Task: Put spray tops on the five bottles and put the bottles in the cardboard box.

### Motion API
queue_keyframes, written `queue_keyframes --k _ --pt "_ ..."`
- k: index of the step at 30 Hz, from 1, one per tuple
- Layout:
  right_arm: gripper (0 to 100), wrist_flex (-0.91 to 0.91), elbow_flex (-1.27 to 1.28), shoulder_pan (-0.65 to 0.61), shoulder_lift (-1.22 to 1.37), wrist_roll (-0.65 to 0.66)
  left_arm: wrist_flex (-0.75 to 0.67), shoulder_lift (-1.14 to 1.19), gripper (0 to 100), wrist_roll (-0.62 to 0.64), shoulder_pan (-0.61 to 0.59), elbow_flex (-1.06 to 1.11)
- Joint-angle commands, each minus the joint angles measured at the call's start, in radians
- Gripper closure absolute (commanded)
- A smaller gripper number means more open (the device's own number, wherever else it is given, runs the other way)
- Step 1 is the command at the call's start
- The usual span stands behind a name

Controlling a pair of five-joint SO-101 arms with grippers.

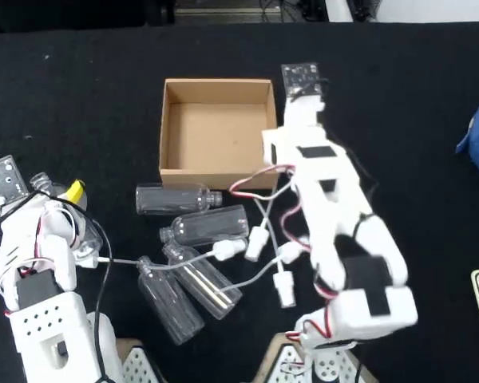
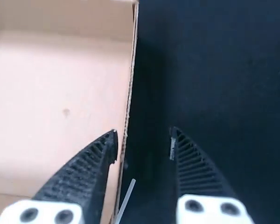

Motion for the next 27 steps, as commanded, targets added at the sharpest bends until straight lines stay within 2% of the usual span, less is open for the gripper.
queue_keyframes --k 1,7,12,18,27 --pt "83.8 0.052 -0.111 -0.023 0.036 0.003 -0.02 -0.017 97 0.003 0.005 -0.018" --pt "85.0 0.184 -0.162 -0.048 0.11 0.04 -0.018 -0.017 97 0.003 0.005 -0.018" --pt "99.3 0.241 -0.189 -0.051 0.12 0.176 -0.018 -0.017 97 0.003 0.005 -0.018" --pt "98.8 0.207 -0.186 -0.06 0.122 0.328 -0.018 -0.017 97 0.003 0.005 -0.016" --pt "98.8 0.206 -0.137 -0.081 0.102 0.422 -0.018 -0.017 97 0.003 0.005 -0.016"
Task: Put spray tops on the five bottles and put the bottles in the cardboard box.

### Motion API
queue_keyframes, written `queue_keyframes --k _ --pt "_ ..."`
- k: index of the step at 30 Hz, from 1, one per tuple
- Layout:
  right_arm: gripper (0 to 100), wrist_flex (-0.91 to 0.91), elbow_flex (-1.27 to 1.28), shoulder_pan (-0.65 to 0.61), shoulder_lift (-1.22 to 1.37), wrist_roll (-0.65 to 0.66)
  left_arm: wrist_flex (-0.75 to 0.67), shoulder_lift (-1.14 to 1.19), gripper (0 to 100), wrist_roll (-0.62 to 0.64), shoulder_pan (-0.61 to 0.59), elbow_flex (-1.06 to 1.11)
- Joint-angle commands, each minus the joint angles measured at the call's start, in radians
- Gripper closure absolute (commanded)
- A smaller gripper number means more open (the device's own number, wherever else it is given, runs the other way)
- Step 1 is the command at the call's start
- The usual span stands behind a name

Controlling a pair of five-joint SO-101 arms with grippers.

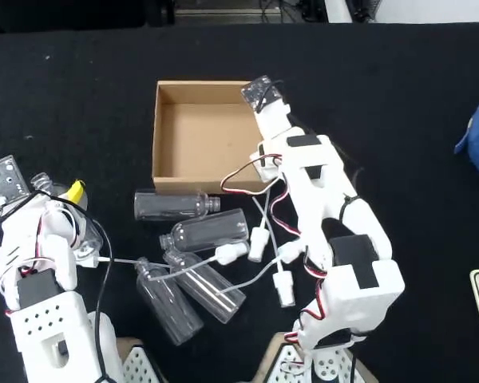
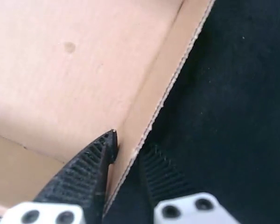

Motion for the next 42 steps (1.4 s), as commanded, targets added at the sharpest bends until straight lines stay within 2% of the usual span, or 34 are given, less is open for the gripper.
queue_keyframes --k 1,12,18,24,29,34,42 --pt "98.8 -0.026 0.012 -0.034 -0.033 0.032 -0.018 -0.017 97 0.003 0.005 -0.016" --pt "98.8 -0.026 0.131 -0.074 -0.211 0.028 -0.018 -0.017 97 0.003 0.005 -0.016" --pt "98.8 -0.029 0.127 -0.074 -0.177 0.026 -0.017 -0.017 97 0.003 0.005 -0.016" --pt "97.6 -0.018 0.125 -0.052 -0.179 -0.187 -0.017 -0.017 97 0.003 0.005 -0.016" --pt "86.5 0.104 0.077 -0.052 -0.228 -0.27 -0.017 -0.017 97 0.003 0.005 -0.016" --pt "95.8 0.112 0.082 -0.046 -0.228 -0.31 -0.017 -0.017 97 0.003 0.005 -0.016" --pt "98.8 0.114 0.111 -0.046 -0.239 -0.304 -0.017 -0.017 97 0.003 0.004 -0.016"
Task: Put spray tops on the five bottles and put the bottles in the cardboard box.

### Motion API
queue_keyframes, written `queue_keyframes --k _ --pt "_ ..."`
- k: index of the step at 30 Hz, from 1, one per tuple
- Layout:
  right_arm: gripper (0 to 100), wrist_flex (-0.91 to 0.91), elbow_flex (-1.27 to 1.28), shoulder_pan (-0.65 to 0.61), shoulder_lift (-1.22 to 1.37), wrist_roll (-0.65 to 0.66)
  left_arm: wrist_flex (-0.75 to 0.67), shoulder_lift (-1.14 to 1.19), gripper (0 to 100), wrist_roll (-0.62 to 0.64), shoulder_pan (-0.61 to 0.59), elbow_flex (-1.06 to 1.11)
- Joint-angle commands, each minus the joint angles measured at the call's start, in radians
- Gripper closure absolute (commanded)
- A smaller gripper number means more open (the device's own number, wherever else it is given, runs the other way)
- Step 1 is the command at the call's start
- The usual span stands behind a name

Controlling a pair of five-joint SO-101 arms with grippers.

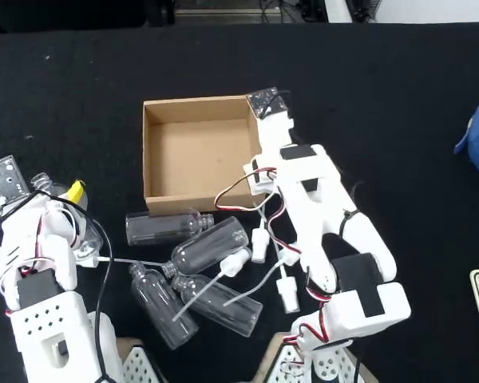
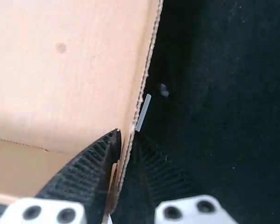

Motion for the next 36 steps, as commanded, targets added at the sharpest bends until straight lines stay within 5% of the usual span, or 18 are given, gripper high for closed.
queue_keyframes --k 1,10,23,32,36 --pt "98.7 0.009 -0.021 0.009 -0.096 -0.003 -0.017 -0.017 97 0.003 0.004 -0.016" --pt "79.6 0.089 -0.12 0.008 -0.096 -0.005 -0.017 -0.017 97 0.003 0.004 -0.016" --pt "81.5 0.526 -0.443 0.009 -0.124 0.015 -0.015 -0.017 97 0.003 0.004 -0.027" --pt "81.5 0.543 -0.182 0.031 -0.499 0.081 0.255 -0.009 97 0.002 -0.111 -0.302" --pt "81.5 0.554 -0.077 -0.014 -0.653 0.129 0.265 -0.008 97 -0.068 -0.177 -0.34"
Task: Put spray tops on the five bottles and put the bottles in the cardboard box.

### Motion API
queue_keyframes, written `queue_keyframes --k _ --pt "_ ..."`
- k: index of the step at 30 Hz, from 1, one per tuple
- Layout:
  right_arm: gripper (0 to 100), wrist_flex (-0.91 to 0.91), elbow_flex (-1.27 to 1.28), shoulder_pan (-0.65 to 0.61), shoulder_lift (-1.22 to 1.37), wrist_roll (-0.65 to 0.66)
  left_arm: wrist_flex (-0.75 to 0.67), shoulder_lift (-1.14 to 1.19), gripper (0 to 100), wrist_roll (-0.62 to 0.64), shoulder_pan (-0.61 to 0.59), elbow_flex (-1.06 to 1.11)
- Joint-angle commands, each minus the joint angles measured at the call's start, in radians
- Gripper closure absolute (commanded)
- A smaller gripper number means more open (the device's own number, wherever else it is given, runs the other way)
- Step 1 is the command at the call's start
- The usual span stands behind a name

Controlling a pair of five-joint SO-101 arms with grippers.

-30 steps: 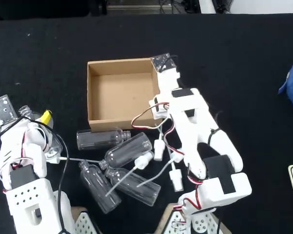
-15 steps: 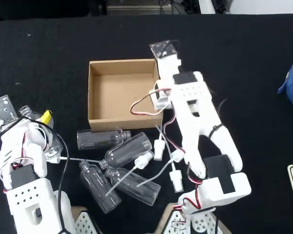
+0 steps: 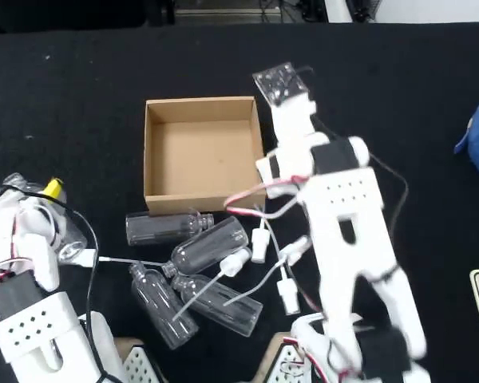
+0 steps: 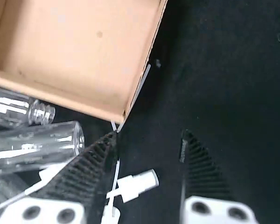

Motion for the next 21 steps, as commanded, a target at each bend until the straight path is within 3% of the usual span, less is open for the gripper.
queue_keyframes --k 1,5,11,17,21 --pt "81.5 0.015 0.067 -0.035 -0.173 0.051 0.003 -0.008 97 -0.069 -0.077 -0.099" --pt "81.5 0.015 0.154 -0.135 -0.28 0.061 -0.014 -0.008 97 -0.137 -0.177 -0.101" --pt "81.5 -0.026 0.174 -0.371 -0.321 0.048 -0.017 -0.006 97 -0.265 -0.432 -0.097" --pt "87.4 -0.143 0.162 -0.664 -0.288 -0.012 -0.129 0.015 97 -0.347 -0.636 -0.024" --pt "87.4 -0.256 0.15 -0.74 -0.2 -0.008 -0.209 0.083 97 -0.345 -0.707 0.015"
